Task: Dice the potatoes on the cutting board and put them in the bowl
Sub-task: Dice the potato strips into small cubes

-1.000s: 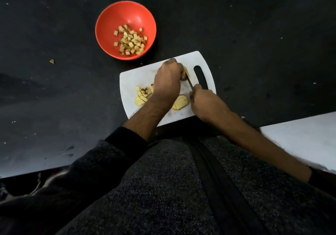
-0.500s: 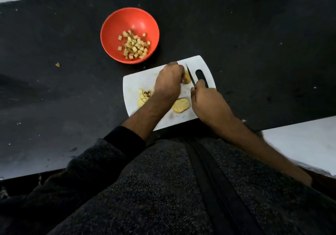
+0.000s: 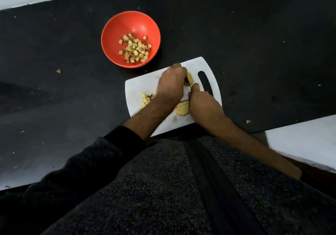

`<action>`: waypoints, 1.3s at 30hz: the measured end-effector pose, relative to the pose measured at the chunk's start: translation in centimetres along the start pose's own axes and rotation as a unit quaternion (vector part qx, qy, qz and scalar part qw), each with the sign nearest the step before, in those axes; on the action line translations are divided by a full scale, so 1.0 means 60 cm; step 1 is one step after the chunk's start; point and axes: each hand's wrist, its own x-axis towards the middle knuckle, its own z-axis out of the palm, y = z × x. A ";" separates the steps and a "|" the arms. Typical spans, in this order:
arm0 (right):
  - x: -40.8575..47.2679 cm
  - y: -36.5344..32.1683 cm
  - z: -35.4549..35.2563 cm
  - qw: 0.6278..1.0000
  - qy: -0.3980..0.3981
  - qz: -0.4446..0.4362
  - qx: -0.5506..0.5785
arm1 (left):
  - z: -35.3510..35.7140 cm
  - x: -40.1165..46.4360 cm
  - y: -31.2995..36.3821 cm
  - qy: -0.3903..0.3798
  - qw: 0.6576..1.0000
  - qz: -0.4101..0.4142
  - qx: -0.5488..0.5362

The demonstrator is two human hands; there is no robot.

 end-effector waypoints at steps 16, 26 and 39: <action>-0.002 0.001 -0.025 0.999 -0.036 0.018 0.005 | 0.005 0.001 0.010 0.026 0.998 -0.058 -0.009; -0.081 0.035 -0.026 0.999 -0.036 -0.008 -0.011 | 0.006 -0.004 0.006 0.037 0.998 -0.051 0.003; -0.003 -0.006 -0.023 1.000 -0.016 0.001 0.027 | -0.003 0.005 0.000 0.003 0.999 -0.038 0.028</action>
